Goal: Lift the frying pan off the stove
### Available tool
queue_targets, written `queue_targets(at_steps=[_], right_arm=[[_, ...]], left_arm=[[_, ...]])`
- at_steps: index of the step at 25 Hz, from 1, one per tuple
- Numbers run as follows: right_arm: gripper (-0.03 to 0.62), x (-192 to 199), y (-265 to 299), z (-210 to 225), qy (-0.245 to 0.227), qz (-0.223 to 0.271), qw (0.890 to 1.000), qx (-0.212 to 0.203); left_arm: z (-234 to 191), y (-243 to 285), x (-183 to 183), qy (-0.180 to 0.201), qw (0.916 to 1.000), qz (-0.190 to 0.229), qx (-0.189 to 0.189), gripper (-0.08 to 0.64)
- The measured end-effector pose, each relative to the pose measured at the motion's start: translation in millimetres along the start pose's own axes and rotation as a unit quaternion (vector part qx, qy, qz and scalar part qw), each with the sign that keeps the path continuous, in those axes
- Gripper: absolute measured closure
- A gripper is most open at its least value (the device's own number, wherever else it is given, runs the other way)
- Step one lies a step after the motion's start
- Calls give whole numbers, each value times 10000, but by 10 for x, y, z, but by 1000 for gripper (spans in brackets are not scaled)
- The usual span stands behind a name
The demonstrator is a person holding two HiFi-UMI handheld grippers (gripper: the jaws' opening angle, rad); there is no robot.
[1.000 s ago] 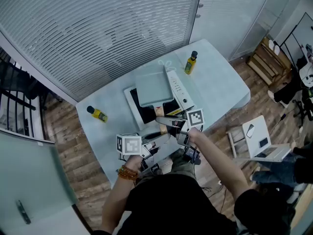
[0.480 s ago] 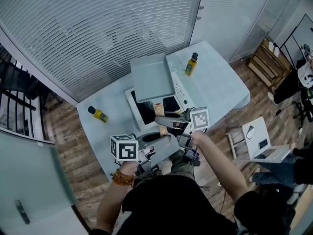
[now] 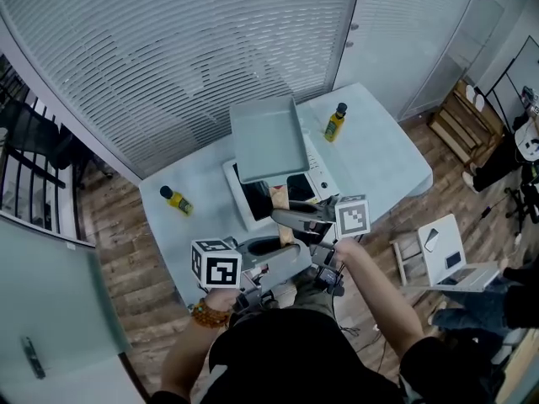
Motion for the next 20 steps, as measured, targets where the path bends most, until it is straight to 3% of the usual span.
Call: queue_targets(at_steps=[20], right_arm=[[374,-84,37,-207,21,96,9999,-38]], left_arm=[[206,-65,-103,192,9998,-39,14,393]])
Point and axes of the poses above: the fingertips, and each gripper's own axes: y forward along the fingers, z to its right, x out of its underside, the point moved 10 cm from there along -y, backward along the fingers, and after that the axes turned 2 degrees about -y, right-handed, at the moved point
